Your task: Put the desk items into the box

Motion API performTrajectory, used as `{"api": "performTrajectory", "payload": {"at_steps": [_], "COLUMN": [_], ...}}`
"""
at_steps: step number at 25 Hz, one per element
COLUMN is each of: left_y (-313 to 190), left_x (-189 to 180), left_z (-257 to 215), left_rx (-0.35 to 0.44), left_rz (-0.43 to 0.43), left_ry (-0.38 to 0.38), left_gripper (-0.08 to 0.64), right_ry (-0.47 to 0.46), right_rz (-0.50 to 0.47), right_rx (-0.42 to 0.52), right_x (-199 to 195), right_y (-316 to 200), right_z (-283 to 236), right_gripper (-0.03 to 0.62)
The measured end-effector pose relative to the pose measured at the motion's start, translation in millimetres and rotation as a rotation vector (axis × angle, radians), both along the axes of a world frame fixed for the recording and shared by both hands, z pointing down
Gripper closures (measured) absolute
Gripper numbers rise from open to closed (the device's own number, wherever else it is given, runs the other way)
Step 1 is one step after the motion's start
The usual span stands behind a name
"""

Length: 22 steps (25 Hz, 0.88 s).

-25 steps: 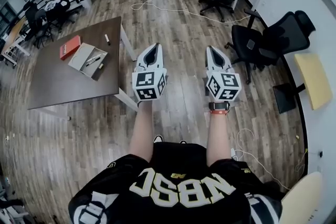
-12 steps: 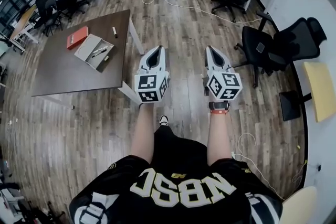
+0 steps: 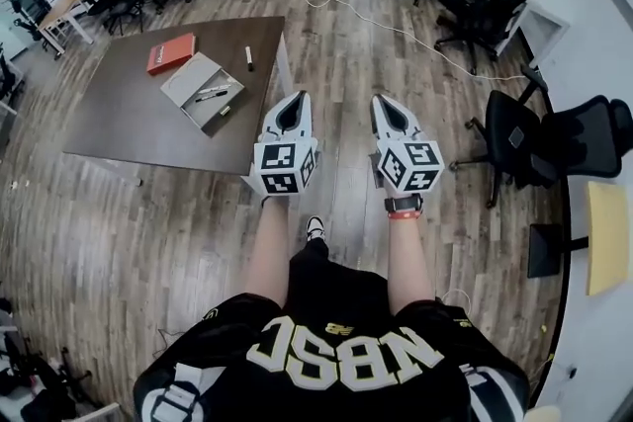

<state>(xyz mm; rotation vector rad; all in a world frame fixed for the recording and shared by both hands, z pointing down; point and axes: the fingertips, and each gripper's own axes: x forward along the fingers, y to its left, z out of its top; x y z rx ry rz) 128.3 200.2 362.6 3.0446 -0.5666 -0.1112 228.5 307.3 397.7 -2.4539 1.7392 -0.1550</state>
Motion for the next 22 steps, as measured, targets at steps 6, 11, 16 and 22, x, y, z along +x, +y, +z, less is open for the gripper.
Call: {"api": "performTrajectory", "payload": {"at_steps": [6, 11, 16, 22], "left_y": [-82, -148, -213, -256], "left_x": [5, 13, 1, -18], "left_z": [-4, 3, 13, 38], "left_rx": [-0.022, -0.049, -0.08, -0.115], "left_rz": [-0.06, -0.112, -0.187, -0.246], "left_ry": [0.013, 0.016, 0.023, 0.008], "left_gripper": [0.545, 0.545, 0.545, 0.545], "right_ry": [0.013, 0.009, 0.007, -0.005], "right_rz": [-0.089, -0.148, -0.21, -0.323], "right_rx": [-0.036, -0.066, -0.092, -0.152], "right_x": [2, 17, 15, -4], "right_y": [-93, -165, -237, -310], "right_z": [-6, -1, 10, 36], "right_gripper": [0.584, 0.584, 0.584, 0.584]}}
